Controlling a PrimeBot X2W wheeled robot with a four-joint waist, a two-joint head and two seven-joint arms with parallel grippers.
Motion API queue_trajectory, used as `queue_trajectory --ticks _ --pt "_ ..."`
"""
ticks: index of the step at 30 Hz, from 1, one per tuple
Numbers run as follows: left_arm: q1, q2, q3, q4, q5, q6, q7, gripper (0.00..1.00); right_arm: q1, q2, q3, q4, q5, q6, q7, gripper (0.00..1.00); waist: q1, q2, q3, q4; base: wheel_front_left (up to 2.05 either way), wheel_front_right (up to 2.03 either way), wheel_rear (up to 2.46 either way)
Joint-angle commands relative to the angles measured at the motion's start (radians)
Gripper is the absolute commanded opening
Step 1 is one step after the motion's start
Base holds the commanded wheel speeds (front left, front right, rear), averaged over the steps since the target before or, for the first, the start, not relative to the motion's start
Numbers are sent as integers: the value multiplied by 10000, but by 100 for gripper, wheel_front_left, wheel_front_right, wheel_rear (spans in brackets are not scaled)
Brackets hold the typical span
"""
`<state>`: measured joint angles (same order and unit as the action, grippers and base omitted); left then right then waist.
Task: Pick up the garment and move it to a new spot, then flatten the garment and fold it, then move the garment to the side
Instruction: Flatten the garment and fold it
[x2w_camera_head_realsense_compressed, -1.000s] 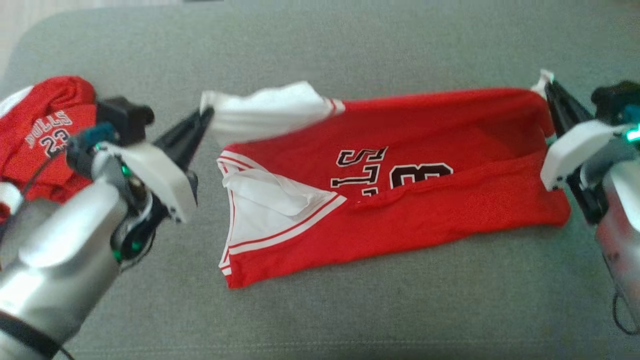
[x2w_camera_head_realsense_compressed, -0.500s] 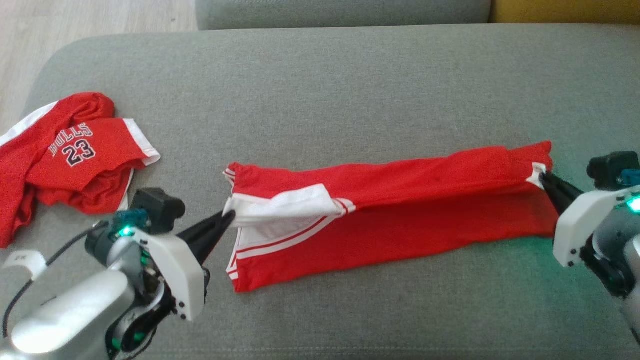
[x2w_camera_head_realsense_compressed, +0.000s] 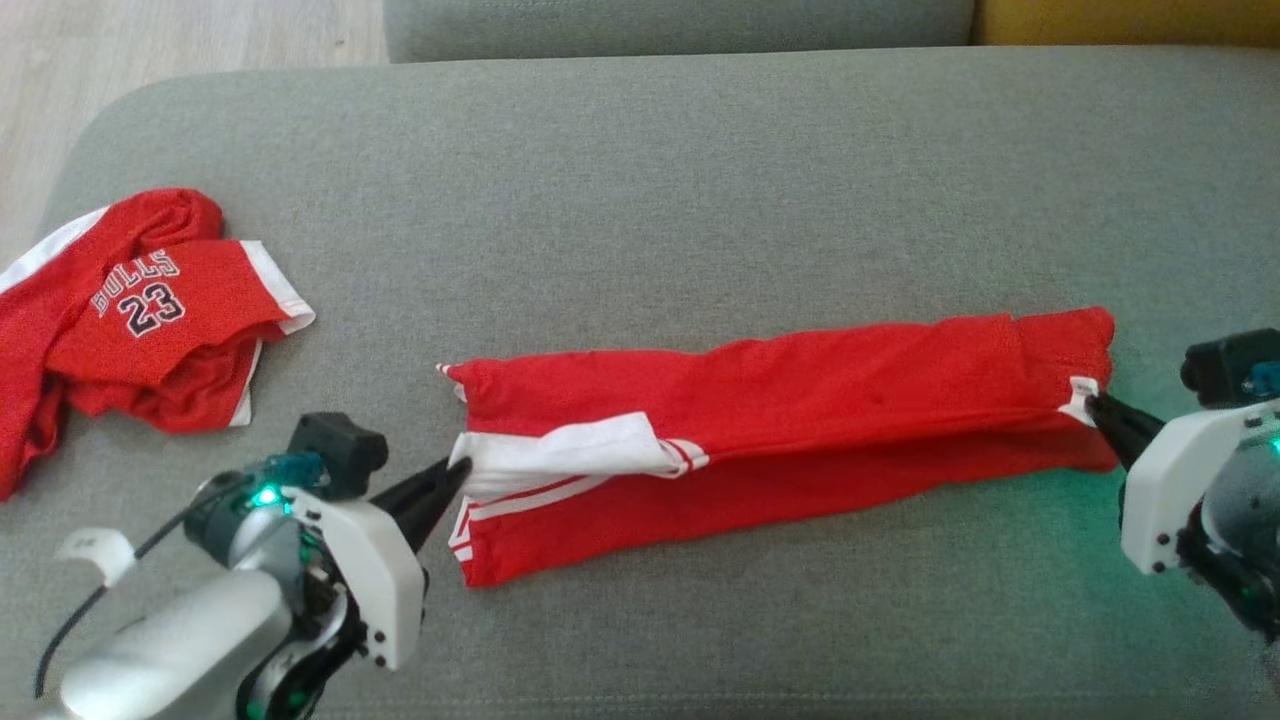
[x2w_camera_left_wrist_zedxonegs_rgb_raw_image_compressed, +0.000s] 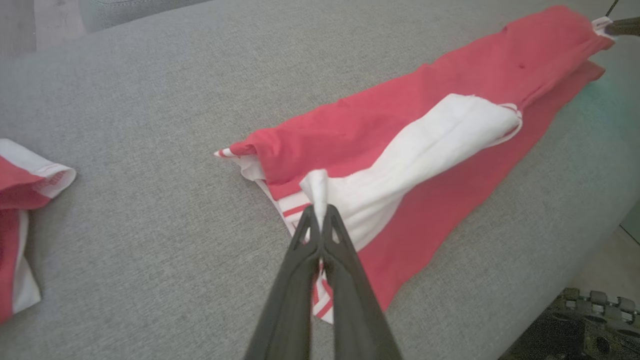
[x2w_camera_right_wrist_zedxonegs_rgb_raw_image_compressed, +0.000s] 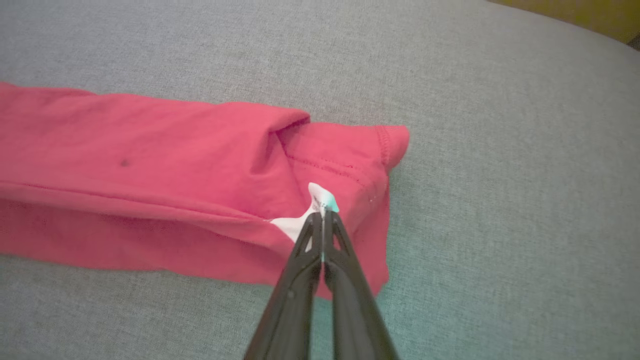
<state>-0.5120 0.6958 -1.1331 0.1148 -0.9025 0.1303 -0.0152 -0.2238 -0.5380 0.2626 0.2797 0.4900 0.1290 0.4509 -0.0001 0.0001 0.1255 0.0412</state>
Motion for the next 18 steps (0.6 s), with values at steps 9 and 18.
queue_trajectory --ticks 9,18 --pt "-268 -46 165 409 130 -210 -151 36 468 217 -694 -449 -545 17 302 100 1 -1 13 -18 0 0 0" --pt "-62 -287 829 602 -304 298 -1008 100 601 840 -1927 -802 -1209 17 -254 100 1 -1 -282 -106 0 0 0"
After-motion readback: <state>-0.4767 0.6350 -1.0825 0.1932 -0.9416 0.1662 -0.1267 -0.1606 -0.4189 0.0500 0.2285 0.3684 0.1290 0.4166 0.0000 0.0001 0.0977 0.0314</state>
